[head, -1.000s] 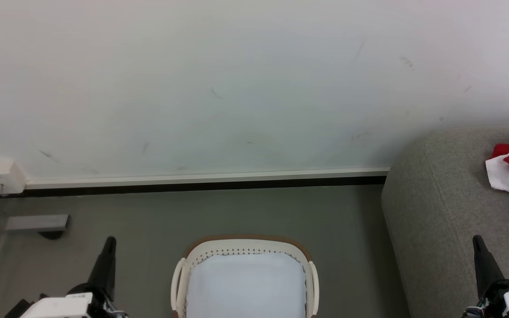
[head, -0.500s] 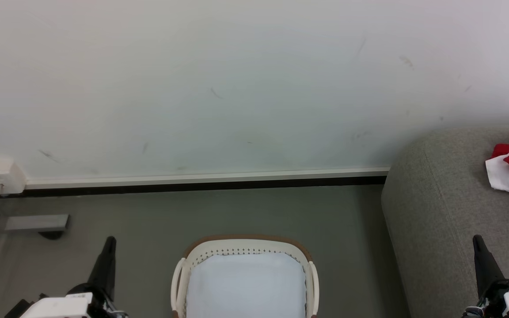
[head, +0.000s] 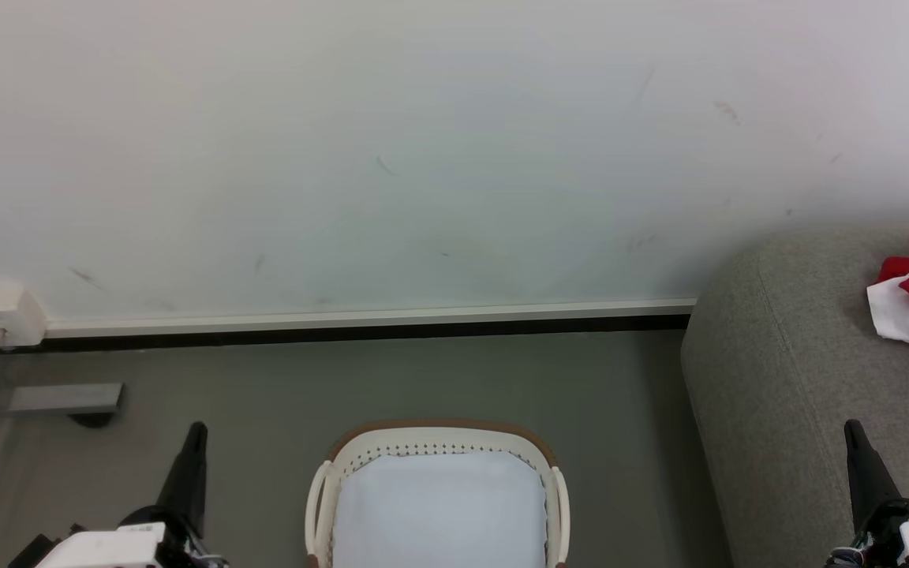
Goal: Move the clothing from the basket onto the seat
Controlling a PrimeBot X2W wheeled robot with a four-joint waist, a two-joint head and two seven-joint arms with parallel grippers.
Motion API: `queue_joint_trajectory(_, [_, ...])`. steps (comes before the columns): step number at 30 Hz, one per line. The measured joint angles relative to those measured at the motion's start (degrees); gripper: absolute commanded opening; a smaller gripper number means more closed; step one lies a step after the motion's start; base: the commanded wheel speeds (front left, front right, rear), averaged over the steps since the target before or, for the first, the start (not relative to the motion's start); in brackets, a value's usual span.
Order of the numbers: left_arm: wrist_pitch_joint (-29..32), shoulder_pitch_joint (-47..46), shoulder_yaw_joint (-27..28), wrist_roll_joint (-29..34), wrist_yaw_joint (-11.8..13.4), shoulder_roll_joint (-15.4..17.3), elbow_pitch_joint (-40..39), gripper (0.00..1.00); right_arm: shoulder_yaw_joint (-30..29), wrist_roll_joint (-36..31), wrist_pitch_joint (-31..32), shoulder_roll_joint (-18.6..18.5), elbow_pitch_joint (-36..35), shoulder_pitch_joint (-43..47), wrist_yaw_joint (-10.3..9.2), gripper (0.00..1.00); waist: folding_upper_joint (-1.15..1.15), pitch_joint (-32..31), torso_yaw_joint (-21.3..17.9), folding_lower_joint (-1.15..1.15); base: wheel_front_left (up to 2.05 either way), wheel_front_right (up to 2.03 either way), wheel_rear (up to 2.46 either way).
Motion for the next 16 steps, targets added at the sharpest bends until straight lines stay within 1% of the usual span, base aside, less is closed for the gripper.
queue_joint_trajectory(16, [0.01,0.00,0.00,0.00,0.00,0.00,-0.01,0.00,0.00,0.00,0.00,0.00,0.00,0.00,0.00,0.00,0.00,0.00,0.00,0.00,0.00,0.00,0.00])
